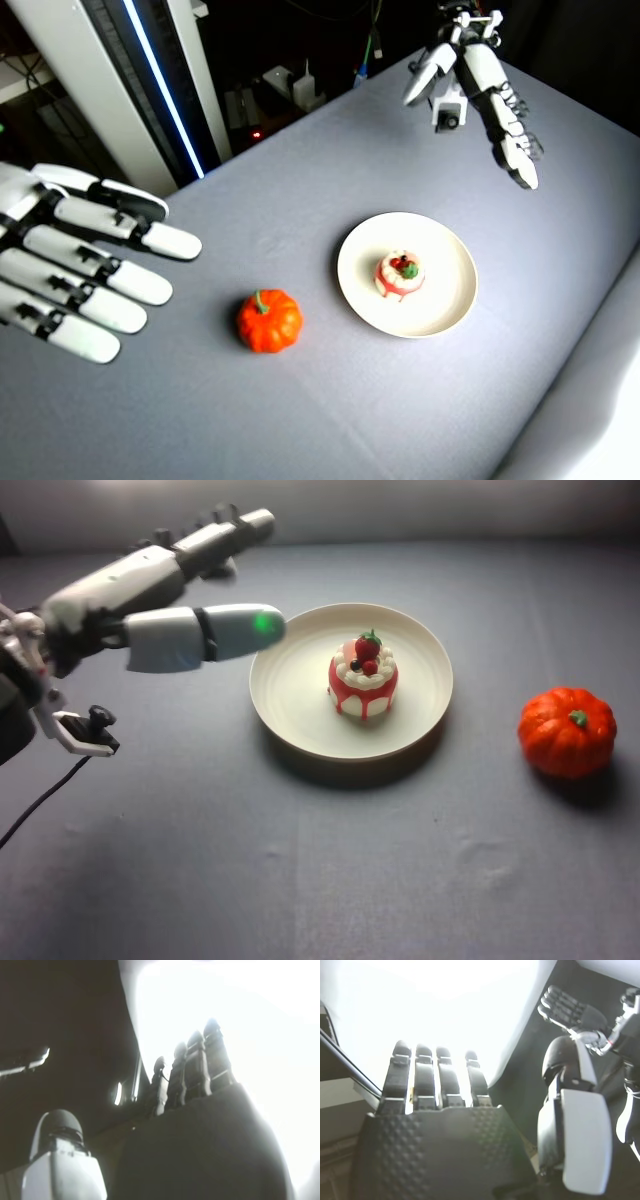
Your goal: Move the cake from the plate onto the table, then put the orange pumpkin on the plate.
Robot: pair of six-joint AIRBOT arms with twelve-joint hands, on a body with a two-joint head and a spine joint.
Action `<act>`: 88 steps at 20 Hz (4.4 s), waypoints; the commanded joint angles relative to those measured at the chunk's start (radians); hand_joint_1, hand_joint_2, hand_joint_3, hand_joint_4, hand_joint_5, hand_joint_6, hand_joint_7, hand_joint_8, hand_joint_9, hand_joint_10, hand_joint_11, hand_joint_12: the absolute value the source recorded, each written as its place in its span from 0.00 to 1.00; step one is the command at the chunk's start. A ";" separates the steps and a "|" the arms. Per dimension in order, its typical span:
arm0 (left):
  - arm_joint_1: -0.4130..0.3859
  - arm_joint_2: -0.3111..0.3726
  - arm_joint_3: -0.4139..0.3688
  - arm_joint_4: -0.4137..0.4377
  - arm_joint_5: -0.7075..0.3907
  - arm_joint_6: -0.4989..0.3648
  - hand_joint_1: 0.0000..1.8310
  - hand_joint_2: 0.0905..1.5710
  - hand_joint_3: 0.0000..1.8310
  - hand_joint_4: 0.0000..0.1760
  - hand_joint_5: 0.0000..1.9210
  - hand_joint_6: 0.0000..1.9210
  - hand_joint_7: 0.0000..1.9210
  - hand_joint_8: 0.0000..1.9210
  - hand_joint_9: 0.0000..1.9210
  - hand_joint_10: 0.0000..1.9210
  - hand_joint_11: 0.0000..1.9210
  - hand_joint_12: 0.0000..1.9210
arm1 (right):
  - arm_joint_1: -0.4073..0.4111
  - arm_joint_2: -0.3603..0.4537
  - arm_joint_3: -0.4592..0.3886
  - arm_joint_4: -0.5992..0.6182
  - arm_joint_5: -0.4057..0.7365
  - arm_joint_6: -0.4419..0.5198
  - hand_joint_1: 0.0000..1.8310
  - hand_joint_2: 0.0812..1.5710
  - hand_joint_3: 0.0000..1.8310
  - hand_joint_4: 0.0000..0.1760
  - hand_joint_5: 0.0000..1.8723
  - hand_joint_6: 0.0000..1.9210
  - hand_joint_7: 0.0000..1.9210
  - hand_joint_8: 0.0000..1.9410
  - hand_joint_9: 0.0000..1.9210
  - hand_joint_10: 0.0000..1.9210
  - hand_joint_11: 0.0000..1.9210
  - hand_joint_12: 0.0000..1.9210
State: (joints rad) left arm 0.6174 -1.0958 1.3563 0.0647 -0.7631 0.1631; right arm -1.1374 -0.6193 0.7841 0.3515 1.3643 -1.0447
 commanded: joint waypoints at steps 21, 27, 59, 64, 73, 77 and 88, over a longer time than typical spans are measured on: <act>-0.347 -0.212 0.278 0.949 0.406 -0.006 0.42 0.51 0.00 0.01 0.31 0.00 0.04 0.00 0.03 0.00 0.00 0.46 | 0.031 -0.020 0.019 -0.037 0.054 0.027 0.20 0.68 0.00 0.43 0.00 0.00 0.00 0.00 0.00 0.00 0.00 0.00; -0.349 -0.222 0.285 0.755 0.326 -0.006 0.37 0.49 0.00 0.11 0.28 0.00 0.04 0.00 0.02 0.00 0.00 0.24 | 0.038 -0.022 0.020 -0.042 0.044 0.029 0.17 0.68 0.00 0.29 0.00 0.00 0.00 0.00 0.00 0.00 0.00 0.00; -0.200 -0.429 0.472 0.511 0.171 -0.006 0.45 0.54 0.00 0.02 0.29 0.00 0.28 0.00 0.34 0.03 0.14 0.67 | 0.038 -0.051 0.037 -0.061 0.040 0.057 0.17 0.70 0.00 0.38 0.00 0.00 0.00 0.00 0.00 0.00 0.01 0.01; -0.186 -0.447 0.492 0.493 0.151 -0.006 0.48 0.54 0.00 0.00 0.31 0.00 0.30 0.01 0.35 0.03 0.14 0.68 | 0.037 -0.051 0.038 -0.062 0.040 0.060 0.15 0.69 0.00 0.61 0.00 0.00 0.00 0.00 0.00 0.00 0.03 0.02; -0.189 -0.453 0.497 0.488 0.121 -0.006 0.70 0.62 0.00 0.00 0.34 0.89 0.37 1.00 0.41 1.00 0.47 1.00 | 0.037 -0.053 0.039 -0.062 0.040 0.060 0.15 0.69 0.00 0.79 0.00 0.00 0.00 0.00 0.01 0.00 0.03 0.03; -0.190 -0.453 0.500 0.478 0.105 -0.006 0.78 0.67 0.00 0.00 0.40 0.92 0.46 0.94 0.48 1.00 0.52 1.00 | 0.037 -0.055 0.040 -0.062 0.039 0.060 0.12 0.68 0.00 0.84 0.00 0.00 0.01 0.00 0.02 0.00 0.00 0.16; -0.208 -0.312 0.384 0.419 0.048 -0.006 0.63 0.68 0.19 0.03 0.38 0.74 0.38 0.80 0.37 1.00 0.40 1.00 | 0.041 -0.055 0.040 -0.059 0.019 0.068 0.13 0.67 0.00 0.78 0.00 0.00 0.00 0.00 0.00 0.00 0.01 0.01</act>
State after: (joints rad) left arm 0.4267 -1.4139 1.7435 0.5266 -0.5922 0.1612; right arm -1.1114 -0.6781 0.8192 0.2836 1.2671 -0.9836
